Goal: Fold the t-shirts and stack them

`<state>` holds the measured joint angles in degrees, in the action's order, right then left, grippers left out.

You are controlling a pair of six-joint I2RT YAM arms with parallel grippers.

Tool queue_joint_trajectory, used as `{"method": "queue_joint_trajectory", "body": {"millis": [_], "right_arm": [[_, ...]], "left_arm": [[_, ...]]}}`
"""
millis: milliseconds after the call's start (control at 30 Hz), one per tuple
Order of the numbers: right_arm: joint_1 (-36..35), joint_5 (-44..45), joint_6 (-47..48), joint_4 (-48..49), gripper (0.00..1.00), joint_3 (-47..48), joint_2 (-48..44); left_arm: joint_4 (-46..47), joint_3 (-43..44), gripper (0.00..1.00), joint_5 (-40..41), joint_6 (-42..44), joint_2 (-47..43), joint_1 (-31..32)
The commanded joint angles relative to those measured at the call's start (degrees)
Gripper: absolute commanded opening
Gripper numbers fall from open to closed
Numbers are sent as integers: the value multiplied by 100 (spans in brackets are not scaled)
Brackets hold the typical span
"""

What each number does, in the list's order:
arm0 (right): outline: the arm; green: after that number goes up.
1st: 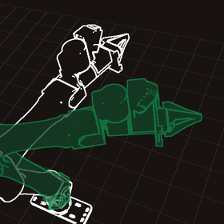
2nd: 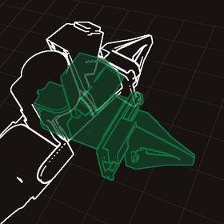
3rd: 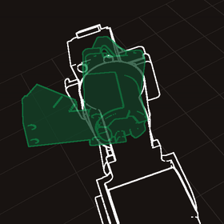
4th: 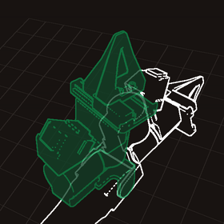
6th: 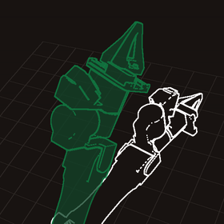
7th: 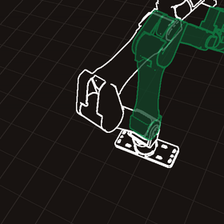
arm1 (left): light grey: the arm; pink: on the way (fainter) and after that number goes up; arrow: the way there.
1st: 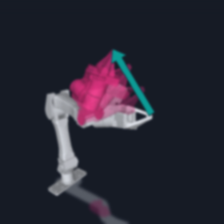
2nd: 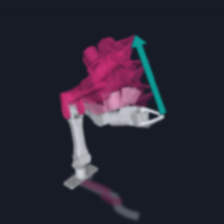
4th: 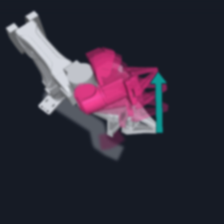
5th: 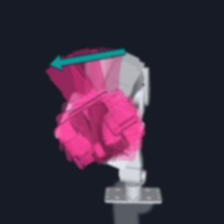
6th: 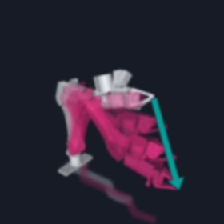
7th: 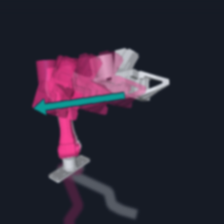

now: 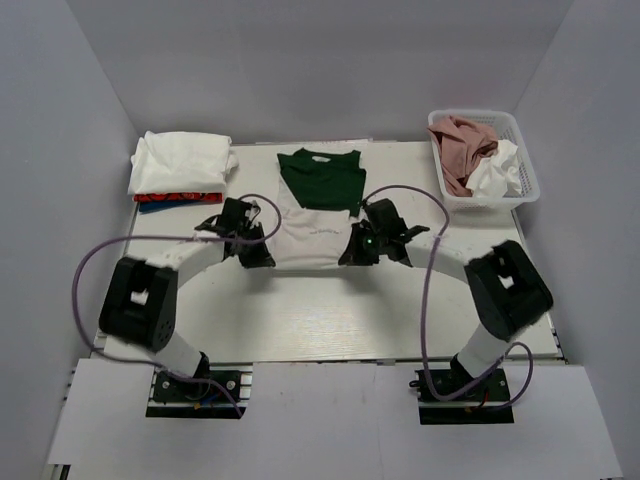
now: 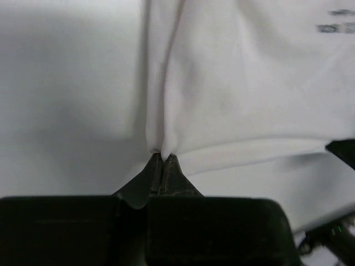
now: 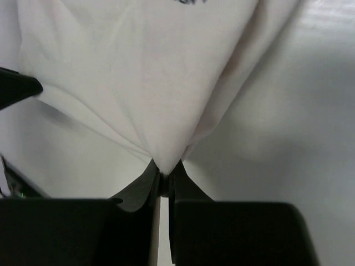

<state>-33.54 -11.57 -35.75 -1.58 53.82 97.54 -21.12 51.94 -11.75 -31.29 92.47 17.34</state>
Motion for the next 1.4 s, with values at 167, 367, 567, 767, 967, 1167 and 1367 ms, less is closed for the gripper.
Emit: {"method": "queue_joint_trajectory", "body": {"millis": [167, 367, 567, 767, 967, 1167, 1367], "right_arm": [[-153, -996, 938, -1959, 0, -285, -2113], [-118, -874, 824, -2057, 0, -136, -2845], [-39, -93, 824, -1977, 0, 452, -2574], [207, 138, 762, -1872, 0, 1218, -1626], [672, -301, 604, -1697, 0, 1973, -675], [1147, -1084, 402, -1415, 0, 2483, 282], [1420, -1128, 490, -1485, 1, 3564, 1642]], "left_arm": [[-639, -545, 0, -1362, -114, -2741, 41], [-841, -115, 0, -1427, -62, -3200, 41], [-569, 447, 0, -619, -193, -2647, -73], [-454, 1387, 0, 179, -325, -1470, -126], [-620, 2687, 0, 498, -325, -99, -179], [-621, 3532, 0, 551, -325, 1149, -407], [-401, 4463, 0, 366, -203, 2186, -513]]}}
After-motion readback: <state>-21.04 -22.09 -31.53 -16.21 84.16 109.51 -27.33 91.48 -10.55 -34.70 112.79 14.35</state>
